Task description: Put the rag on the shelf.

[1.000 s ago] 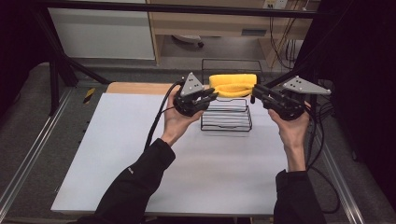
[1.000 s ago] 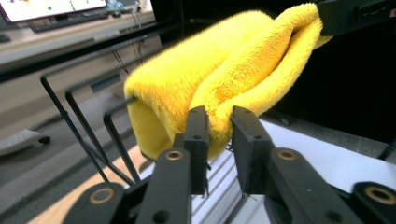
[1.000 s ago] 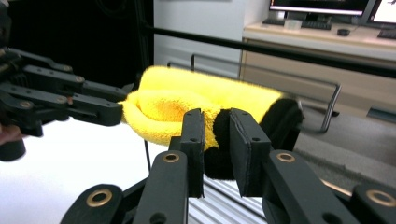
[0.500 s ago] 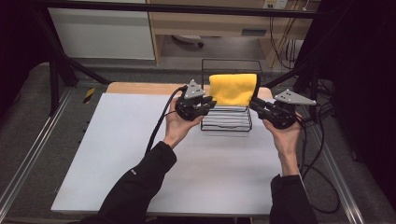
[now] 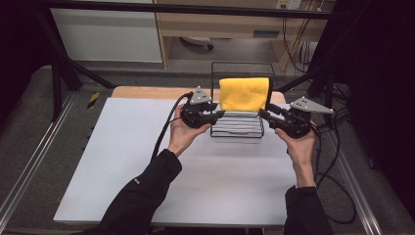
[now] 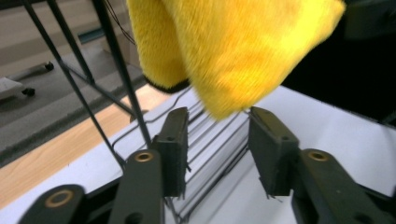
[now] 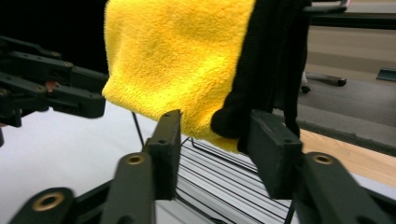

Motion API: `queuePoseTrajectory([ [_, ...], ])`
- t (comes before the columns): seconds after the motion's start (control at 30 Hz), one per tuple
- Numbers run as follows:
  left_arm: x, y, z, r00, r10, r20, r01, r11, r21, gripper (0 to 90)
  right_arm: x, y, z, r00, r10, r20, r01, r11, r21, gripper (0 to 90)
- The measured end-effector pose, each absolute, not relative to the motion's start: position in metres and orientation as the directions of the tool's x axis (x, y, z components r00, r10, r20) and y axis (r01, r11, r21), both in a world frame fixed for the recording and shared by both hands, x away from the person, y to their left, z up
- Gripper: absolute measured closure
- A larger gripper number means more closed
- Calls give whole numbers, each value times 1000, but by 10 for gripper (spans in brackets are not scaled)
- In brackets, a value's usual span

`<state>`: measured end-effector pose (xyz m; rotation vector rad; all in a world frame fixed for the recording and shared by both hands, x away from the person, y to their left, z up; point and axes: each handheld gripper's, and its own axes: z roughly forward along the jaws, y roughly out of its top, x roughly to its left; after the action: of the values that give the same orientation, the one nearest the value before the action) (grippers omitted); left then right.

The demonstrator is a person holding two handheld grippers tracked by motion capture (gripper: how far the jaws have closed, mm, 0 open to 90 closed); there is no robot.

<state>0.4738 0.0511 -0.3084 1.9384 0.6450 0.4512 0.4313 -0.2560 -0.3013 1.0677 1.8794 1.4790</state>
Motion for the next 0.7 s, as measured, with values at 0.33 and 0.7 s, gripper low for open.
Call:
queuePoseTrajectory([
  [0.33, 461, 80, -329, 785, 620, 0, 303, -383, 872, 300, 417, -253, -306, -570, 816, 94, 297, 99, 950, 222],
  [0.7, 440, 126, -362, 761, 648, -30, 365, -389, 846, 81, 408, -252, -335, -577, 802, 152, 363, 85, 928, 63],
])
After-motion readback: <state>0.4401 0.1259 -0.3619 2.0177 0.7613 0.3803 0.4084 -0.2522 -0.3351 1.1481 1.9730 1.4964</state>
